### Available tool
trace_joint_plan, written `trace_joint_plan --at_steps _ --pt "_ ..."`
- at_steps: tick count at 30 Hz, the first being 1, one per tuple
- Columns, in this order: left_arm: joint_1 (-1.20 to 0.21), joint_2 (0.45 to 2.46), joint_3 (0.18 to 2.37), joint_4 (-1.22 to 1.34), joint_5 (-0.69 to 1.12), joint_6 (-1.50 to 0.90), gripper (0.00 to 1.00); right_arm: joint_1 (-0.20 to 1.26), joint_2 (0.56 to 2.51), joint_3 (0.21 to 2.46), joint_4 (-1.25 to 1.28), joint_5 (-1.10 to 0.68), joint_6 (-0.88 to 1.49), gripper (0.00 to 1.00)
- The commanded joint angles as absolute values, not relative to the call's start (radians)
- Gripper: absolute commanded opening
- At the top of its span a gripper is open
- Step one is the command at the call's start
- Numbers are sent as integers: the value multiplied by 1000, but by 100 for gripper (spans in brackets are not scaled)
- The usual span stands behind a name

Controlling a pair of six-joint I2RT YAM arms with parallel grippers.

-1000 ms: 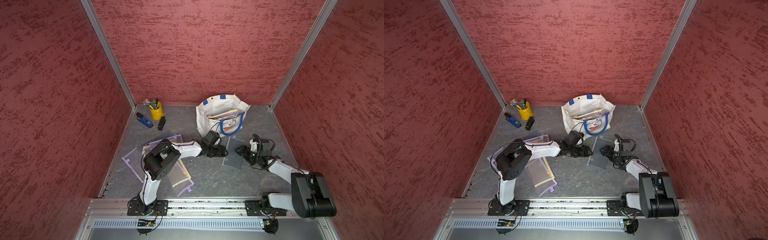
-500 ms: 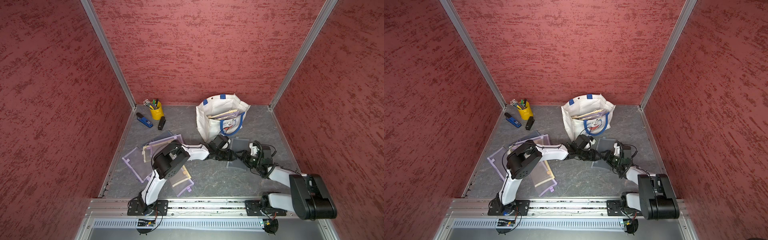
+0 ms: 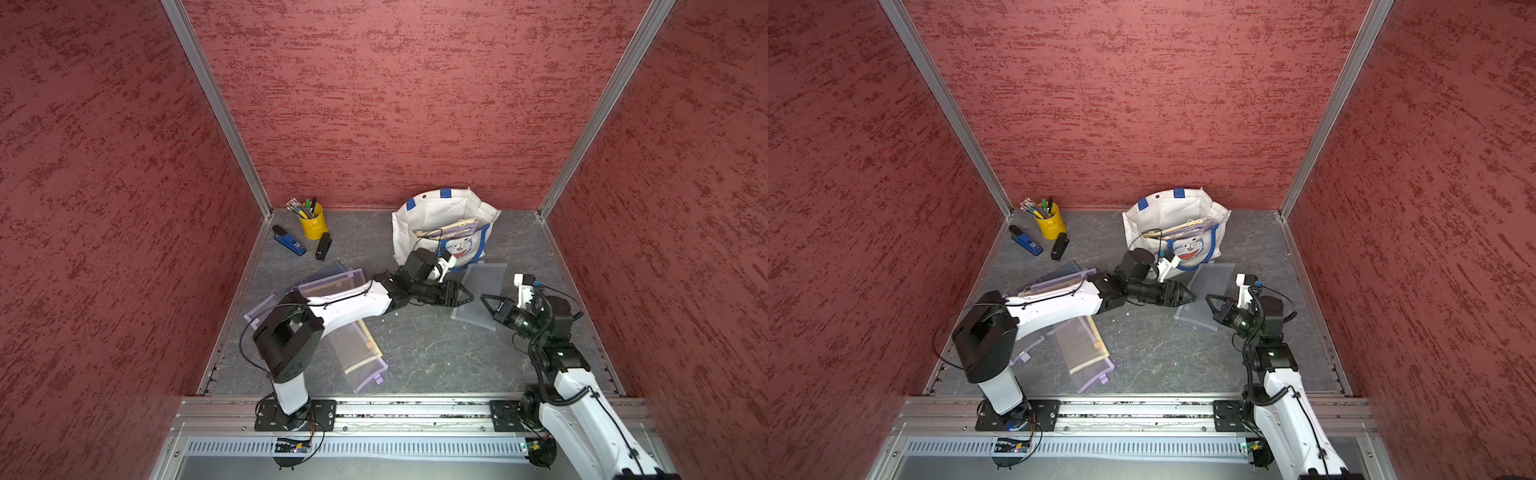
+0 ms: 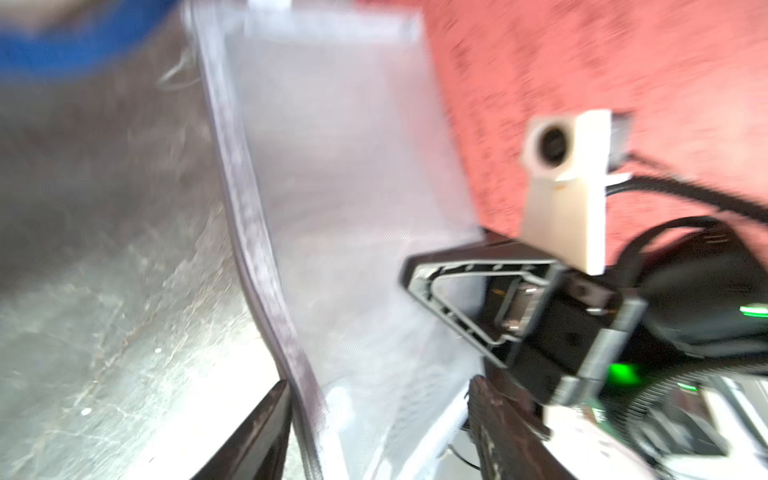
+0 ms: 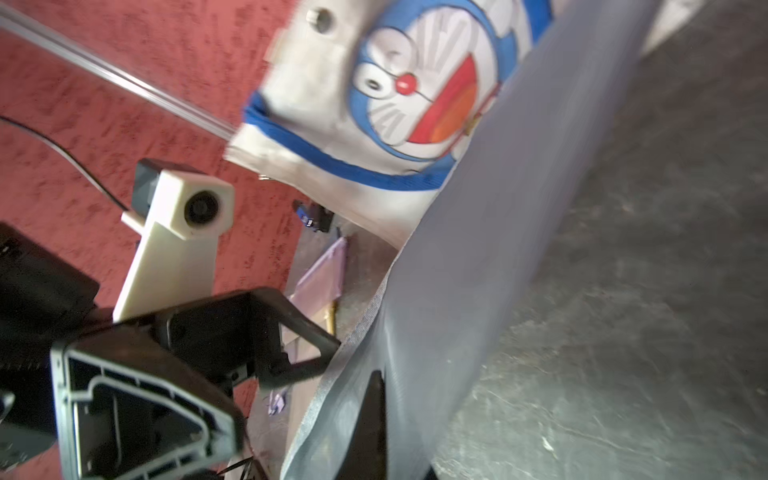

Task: Put the pencil pouch into the canvas bag
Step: Pick up the pencil pouch from the center of the board.

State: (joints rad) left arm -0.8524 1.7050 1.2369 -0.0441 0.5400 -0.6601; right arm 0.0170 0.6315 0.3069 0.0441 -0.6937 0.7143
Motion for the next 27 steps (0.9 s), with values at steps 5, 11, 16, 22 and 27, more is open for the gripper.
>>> trace_joint_plan --at_steps 5,11,16,22,27 --pt "-728 1564 1303 -141 672 -651 76 29 421 378 69 -816 835 0" --pt "-690 1582 1364 -77 735 -697 92 30 486 437 267 -905 925 0" --pt "-726 1687 1443 97 759 -785 89 37 635 480 428 -936 954 0" --pt "-749 1757 1509 228 773 -852 33 44 735 506 524 -936 951 0" --pt "-696 1709 1517 147 751 -785 0 45 766 538 466 -917 916 16"
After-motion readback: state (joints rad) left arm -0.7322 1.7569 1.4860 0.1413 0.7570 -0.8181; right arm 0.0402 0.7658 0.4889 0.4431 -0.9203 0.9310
